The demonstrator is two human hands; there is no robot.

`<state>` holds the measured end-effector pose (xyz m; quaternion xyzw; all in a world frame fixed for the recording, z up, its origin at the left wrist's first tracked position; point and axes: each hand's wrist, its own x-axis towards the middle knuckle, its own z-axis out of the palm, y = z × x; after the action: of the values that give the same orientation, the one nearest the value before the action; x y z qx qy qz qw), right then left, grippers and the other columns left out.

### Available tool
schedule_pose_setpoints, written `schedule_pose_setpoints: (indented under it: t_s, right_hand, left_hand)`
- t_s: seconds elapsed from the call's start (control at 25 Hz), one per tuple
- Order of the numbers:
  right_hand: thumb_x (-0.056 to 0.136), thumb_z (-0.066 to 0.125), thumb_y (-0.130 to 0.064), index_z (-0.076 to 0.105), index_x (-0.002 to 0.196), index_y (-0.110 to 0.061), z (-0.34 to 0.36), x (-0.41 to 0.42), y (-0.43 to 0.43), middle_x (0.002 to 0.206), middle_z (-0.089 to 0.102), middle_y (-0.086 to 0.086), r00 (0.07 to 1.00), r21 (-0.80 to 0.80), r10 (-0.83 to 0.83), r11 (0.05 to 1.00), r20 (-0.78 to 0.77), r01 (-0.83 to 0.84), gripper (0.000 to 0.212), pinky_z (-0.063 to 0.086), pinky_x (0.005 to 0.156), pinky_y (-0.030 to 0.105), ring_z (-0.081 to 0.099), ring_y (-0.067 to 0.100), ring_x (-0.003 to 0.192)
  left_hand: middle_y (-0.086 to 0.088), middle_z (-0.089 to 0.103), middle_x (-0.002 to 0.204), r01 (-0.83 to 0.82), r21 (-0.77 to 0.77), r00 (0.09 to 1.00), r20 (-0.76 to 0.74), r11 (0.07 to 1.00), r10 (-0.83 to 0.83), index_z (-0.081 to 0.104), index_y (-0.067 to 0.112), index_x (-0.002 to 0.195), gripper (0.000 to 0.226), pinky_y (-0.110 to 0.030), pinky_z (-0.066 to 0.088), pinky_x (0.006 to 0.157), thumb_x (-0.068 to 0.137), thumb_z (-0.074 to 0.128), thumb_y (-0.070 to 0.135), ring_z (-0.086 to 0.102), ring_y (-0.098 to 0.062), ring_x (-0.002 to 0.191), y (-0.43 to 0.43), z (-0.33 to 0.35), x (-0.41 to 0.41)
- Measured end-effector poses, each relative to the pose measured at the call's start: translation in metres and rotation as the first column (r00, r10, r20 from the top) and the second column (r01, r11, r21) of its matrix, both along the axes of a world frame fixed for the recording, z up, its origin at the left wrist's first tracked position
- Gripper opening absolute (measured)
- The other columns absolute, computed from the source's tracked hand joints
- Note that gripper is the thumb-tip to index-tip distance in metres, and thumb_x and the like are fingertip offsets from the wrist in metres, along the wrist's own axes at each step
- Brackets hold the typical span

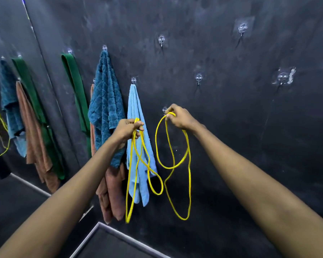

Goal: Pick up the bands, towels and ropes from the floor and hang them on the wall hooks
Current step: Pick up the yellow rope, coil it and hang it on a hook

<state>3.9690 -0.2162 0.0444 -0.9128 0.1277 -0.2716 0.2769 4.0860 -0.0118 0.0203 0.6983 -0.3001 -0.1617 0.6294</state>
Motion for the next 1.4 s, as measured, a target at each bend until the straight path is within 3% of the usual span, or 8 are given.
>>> schedule_pose_setpoints:
  t_s: [0.12,0.32,0.48,0.56,0.72,1.04,1.16,1.4]
  right_hand:
    - [0.094,0.057,-0.022,0.054,0.104,-0.018,-0.006,0.023,-0.019,0.094,0.075,-0.007,0.999,0.026,0.039,0.999,0.030,-0.040,0.012,0.041,0.077,0.026,0.062,0.012,0.097]
    - [0.091,0.065,-0.022,0.071,0.092,-0.019,0.000,0.058,-0.033,0.086,0.074,-0.007,0.996,-0.050,0.072,0.996,0.054,-0.070,0.007,0.048,0.082,0.027,0.068,0.011,0.090]
    - [0.089,0.068,-0.019,0.075,0.095,-0.018,0.006,0.079,-0.028,0.075,0.067,-0.015,0.990,-0.018,0.026,1.000,0.140,-0.024,0.010,0.047,0.074,0.018,0.061,0.001,0.072]
    - [0.090,0.066,-0.019,0.075,0.098,-0.018,0.003,0.087,-0.027,0.080,0.065,-0.011,0.980,-0.094,-0.020,0.995,0.197,0.040,0.012,0.052,0.076,0.025,0.060,0.004,0.071]
    - [0.093,0.064,-0.018,0.073,0.107,-0.014,-0.025,0.088,-0.041,0.101,0.064,0.009,0.972,-0.266,-0.144,0.945,0.186,0.191,0.016,0.043,0.088,0.026,0.063,0.026,0.097]
    - [0.092,0.066,-0.025,0.060,0.093,-0.015,-0.067,0.087,-0.037,0.090,0.056,0.004,0.911,-0.232,-0.308,0.898,0.275,0.374,0.012,0.050,0.075,0.039,0.060,0.027,0.083]
    - [0.092,0.064,-0.030,0.055,0.095,-0.019,-0.070,0.093,-0.031,0.095,0.054,0.001,0.898,-0.229,-0.382,0.875,0.217,0.427,0.015,0.052,0.073,0.042,0.060,0.027,0.085]
    - [0.087,0.063,-0.034,0.053,0.104,-0.022,-0.056,0.086,-0.019,0.100,0.054,-0.005,0.880,-0.131,-0.426,0.880,0.210,0.457,0.023,0.050,0.079,0.035,0.054,0.013,0.084]
  left_hand:
    - [-0.007,0.070,0.077,0.043,0.024,0.999,0.032,0.999,-0.044,0.067,0.000,0.099,0.017,-0.022,0.045,0.045,0.097,0.059,0.016,0.052,-0.011,0.044,-0.001,0.001,0.008]
    - [0.001,0.050,0.060,-0.079,0.001,0.993,0.087,0.997,0.078,0.065,0.005,0.094,0.015,-0.025,0.026,0.047,0.096,0.053,0.013,0.033,-0.014,0.045,-0.002,0.006,0.027]
    - [0.003,0.049,0.061,-0.109,-0.021,0.992,0.058,0.994,0.110,0.067,0.005,0.095,0.015,-0.025,0.025,0.046,0.093,0.054,0.013,0.032,-0.014,0.047,0.004,0.013,0.046]
    - [0.003,0.050,0.061,-0.056,0.011,0.995,0.078,0.998,0.055,0.069,0.006,0.096,0.018,-0.022,0.023,0.044,0.093,0.053,0.013,0.032,-0.013,0.045,0.003,0.020,0.054]
    - [0.001,0.050,0.063,0.071,0.067,0.992,0.101,0.995,-0.077,0.069,0.006,0.095,0.019,-0.019,0.021,0.042,0.093,0.051,0.012,0.031,-0.013,0.043,0.003,0.031,0.071]
    - [0.001,0.053,0.064,0.251,0.018,0.965,0.071,0.968,-0.251,0.070,0.009,0.090,0.017,-0.019,0.020,0.040,0.092,0.053,0.013,0.031,-0.011,0.039,-0.004,0.045,0.092]
    - [0.002,0.053,0.064,0.308,0.019,0.946,0.100,0.951,-0.308,0.070,0.007,0.095,0.019,-0.019,0.020,0.041,0.093,0.054,0.016,0.030,-0.010,0.040,-0.007,0.050,0.095]
    - [0.004,0.050,0.069,0.520,0.104,0.826,0.189,0.848,-0.530,0.067,-0.002,0.107,0.024,-0.021,0.021,0.043,0.098,0.052,0.015,0.034,-0.009,0.046,-0.007,0.061,0.095]
